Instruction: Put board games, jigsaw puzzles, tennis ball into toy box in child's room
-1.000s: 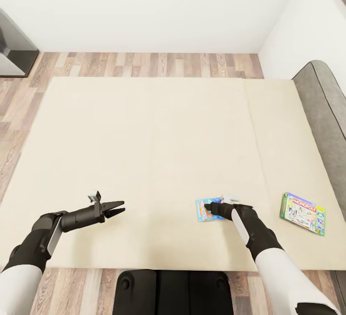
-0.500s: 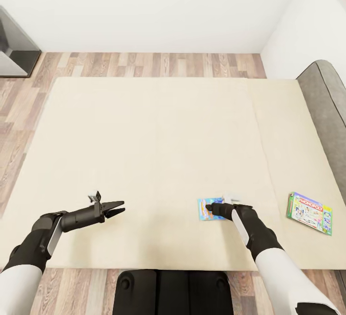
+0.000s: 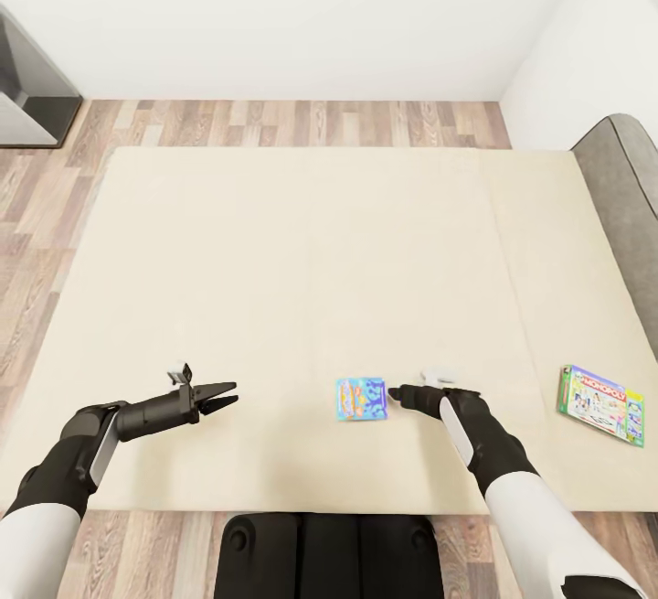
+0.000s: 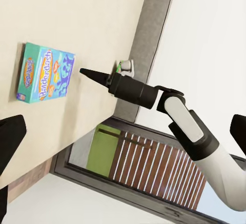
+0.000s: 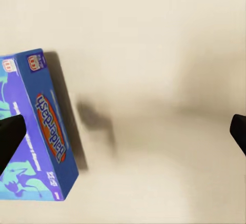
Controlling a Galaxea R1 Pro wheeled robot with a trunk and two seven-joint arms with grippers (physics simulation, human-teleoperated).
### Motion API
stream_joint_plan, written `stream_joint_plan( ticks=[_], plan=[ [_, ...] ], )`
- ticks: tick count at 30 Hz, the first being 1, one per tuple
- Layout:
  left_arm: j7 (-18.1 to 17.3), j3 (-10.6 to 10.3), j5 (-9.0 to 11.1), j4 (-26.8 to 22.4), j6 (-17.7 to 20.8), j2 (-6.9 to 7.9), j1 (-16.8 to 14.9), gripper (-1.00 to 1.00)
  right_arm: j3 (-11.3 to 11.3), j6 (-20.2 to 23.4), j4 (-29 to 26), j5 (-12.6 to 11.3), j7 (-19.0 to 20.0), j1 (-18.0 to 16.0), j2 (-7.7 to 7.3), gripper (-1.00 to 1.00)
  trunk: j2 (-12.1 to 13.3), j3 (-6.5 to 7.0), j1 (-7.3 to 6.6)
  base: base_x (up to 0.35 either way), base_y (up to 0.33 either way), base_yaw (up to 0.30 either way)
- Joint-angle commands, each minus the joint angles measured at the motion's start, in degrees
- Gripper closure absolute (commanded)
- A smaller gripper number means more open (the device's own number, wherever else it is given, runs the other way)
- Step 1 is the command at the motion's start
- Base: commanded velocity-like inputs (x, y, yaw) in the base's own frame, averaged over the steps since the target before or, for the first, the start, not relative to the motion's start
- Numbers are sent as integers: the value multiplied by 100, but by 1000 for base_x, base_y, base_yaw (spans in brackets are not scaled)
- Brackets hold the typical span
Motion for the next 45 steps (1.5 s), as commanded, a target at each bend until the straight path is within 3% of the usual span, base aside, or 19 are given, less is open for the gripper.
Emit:
stream_joint_plan(
  ticks=[1, 45],
  plan=[
    [-17, -1, 5, 1, 60, 1, -2, -100, -24, 32, -9, -16, 15, -1, 6, -100, -9, -6, 3, 0, 95, 0],
    [-17, -1, 5, 1, 60, 1, -2, -100, -25, 27, -9, -16, 13, -1, 7, -100, -9, -6, 3, 0, 52, 0]
  ],
)
